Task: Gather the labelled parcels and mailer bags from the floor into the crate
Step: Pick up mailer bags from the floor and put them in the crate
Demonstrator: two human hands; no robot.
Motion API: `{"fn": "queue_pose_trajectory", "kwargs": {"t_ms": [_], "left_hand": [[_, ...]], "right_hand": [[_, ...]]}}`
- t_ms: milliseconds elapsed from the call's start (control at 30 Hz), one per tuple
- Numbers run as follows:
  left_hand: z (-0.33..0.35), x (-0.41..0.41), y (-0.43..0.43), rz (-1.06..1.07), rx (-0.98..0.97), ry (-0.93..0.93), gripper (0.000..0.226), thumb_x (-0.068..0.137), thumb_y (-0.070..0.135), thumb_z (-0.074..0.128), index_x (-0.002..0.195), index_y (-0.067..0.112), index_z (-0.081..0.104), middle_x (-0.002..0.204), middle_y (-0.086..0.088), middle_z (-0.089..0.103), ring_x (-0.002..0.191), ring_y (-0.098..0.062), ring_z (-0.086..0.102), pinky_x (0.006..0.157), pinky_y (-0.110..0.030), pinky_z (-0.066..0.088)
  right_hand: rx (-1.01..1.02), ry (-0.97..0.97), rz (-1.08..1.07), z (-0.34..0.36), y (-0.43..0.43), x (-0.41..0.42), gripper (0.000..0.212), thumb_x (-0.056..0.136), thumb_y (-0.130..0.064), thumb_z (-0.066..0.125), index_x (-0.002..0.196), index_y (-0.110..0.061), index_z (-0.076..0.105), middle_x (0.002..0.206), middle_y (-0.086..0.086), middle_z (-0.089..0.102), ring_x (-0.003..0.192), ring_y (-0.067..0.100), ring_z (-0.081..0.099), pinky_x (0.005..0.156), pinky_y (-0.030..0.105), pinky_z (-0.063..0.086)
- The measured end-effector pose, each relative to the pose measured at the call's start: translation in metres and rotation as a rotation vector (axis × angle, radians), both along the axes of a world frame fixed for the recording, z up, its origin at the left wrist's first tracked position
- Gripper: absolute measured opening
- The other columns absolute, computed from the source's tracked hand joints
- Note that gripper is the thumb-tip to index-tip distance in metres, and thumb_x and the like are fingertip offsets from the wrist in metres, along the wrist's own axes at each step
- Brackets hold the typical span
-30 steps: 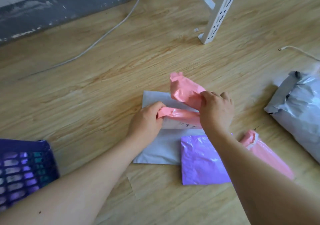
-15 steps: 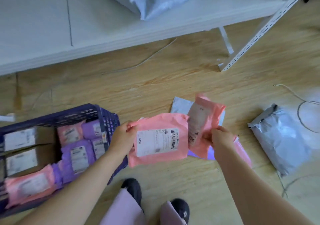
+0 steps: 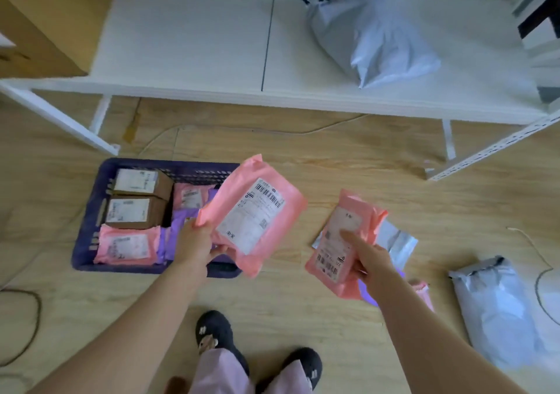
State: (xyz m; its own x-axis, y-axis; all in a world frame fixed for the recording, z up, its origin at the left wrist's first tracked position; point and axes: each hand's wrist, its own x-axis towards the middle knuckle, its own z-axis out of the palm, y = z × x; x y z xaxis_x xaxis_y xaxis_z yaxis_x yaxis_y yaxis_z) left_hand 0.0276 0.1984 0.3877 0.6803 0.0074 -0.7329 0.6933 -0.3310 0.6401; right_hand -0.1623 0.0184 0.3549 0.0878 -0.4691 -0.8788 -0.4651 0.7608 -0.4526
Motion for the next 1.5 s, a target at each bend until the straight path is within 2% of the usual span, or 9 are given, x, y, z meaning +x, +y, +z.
{"fn": "queue_pose_trajectory", "kwargs": {"t_ms": [300, 467, 600, 733, 867, 1100, 1233, 1400, 1500], "left_hand": [[-0.021, 0.063, 0.103, 0.229, 0.041, 0.013, 0.017, 0.093, -0.001, 0.039, 0.107, 0.008, 0.043, 0.111, -0.017, 0.050, 0.093, -0.029, 0.055, 0.048, -0.027, 0.053], [-0.035, 0.106, 0.147, 0.321, 0.053, 0.027, 0.014, 0.094, -0.002, 0.037, 0.097, 0.009, 0.045, 0.110, -0.014, 0.049, 0.082, -0.025, 0.058, 0.061, -0.033, 0.055], [-0.053, 0.141, 0.174, 0.344, 0.053, 0.053, 0.037, 0.093, -0.001, 0.039, 0.129, 0.005, 0.045, 0.119, -0.015, 0.052, 0.098, -0.030, 0.055, 0.068, -0.037, 0.055], [-0.075, 0.178, 0.181, 0.325, 0.084, 0.113, 0.041, 0.095, -0.001, 0.034, 0.133, 0.009, 0.044, 0.118, -0.011, 0.047, 0.103, -0.032, 0.053, 0.075, -0.037, 0.051], [-0.103, 0.203, 0.170, 0.212, 0.104, 0.144, 0.049, 0.094, -0.005, 0.028, 0.137, 0.012, 0.042, 0.124, -0.010, 0.045, 0.116, -0.035, 0.051, 0.082, -0.043, 0.054], [-0.165, 0.225, 0.146, 0.119, 0.145, 0.193, 0.044, 0.094, -0.006, 0.033, 0.136, 0.007, 0.042, 0.139, -0.013, 0.044, 0.115, -0.032, 0.055, 0.081, -0.035, 0.056], [-0.197, 0.238, 0.146, -0.007, 0.255, 0.056, 0.034, 0.099, 0.003, 0.035, 0.131, -0.001, 0.045, 0.128, -0.023, 0.052, 0.108, -0.037, 0.059, 0.054, -0.015, 0.054], [-0.234, 0.250, 0.143, -0.082, 0.256, 0.043, 0.031, 0.100, 0.004, 0.033, 0.128, 0.003, 0.046, 0.100, -0.009, 0.052, 0.088, -0.028, 0.061, 0.070, -0.036, 0.058], [-0.251, 0.251, 0.130, -0.038, 0.212, 0.106, 0.034, 0.098, 0.001, 0.036, 0.131, 0.003, 0.044, 0.122, -0.021, 0.053, 0.098, -0.032, 0.061, 0.076, -0.038, 0.056]], "right_hand": [[-0.289, 0.234, 0.537, -0.009, 0.063, 0.095, 0.013, 0.071, -0.017, 0.072, 0.081, -0.012, 0.066, 0.069, 0.003, 0.060, 0.070, 0.024, 0.055, 0.067, 0.033, 0.044], [-0.304, 0.210, 0.566, -0.016, 0.089, 0.147, 0.012, 0.074, -0.005, 0.068, 0.074, -0.013, 0.059, 0.056, 0.005, 0.058, 0.051, 0.023, 0.054, 0.057, 0.034, 0.049], [-0.314, 0.223, 0.586, -0.024, 0.110, 0.187, 0.017, 0.077, -0.003, 0.065, 0.071, -0.014, 0.054, 0.058, 0.005, 0.062, 0.053, 0.023, 0.061, 0.064, 0.039, 0.056], [-0.378, 0.292, 0.690, -0.038, 0.128, 0.229, 0.010, 0.078, -0.011, 0.060, 0.088, -0.012, 0.056, 0.063, 0.005, 0.066, 0.060, 0.026, 0.066, 0.070, 0.042, 0.058], [-0.519, 0.387, 1.026, -0.054, 0.137, 0.268, 0.024, 0.082, -0.018, 0.055, 0.105, -0.014, 0.052, 0.095, 0.009, 0.068, 0.086, 0.032, 0.065, 0.069, 0.033, 0.049], [-0.680, 0.563, 1.599, -0.104, 0.142, 0.324, 0.033, 0.091, -0.010, 0.044, 0.122, -0.018, 0.047, 0.112, 0.011, 0.062, 0.101, 0.032, 0.061, 0.070, 0.030, 0.043], [-0.800, 0.576, 1.989, -0.131, 0.142, 0.354, 0.039, 0.091, -0.002, 0.046, 0.127, -0.015, 0.052, 0.122, 0.010, 0.054, 0.107, 0.030, 0.060, 0.074, 0.033, 0.046], [-0.958, 0.443, 2.290, -0.175, 0.152, 0.387, 0.032, 0.091, -0.003, 0.048, 0.121, -0.008, 0.059, 0.125, 0.011, 0.050, 0.110, 0.031, 0.058, 0.083, 0.036, 0.048], [-0.969, 0.365, 2.335, -0.204, 0.156, 0.395, 0.031, 0.092, -0.003, 0.045, 0.122, -0.001, 0.056, 0.128, 0.014, 0.048, 0.117, 0.031, 0.050, 0.088, 0.038, 0.047]]}}
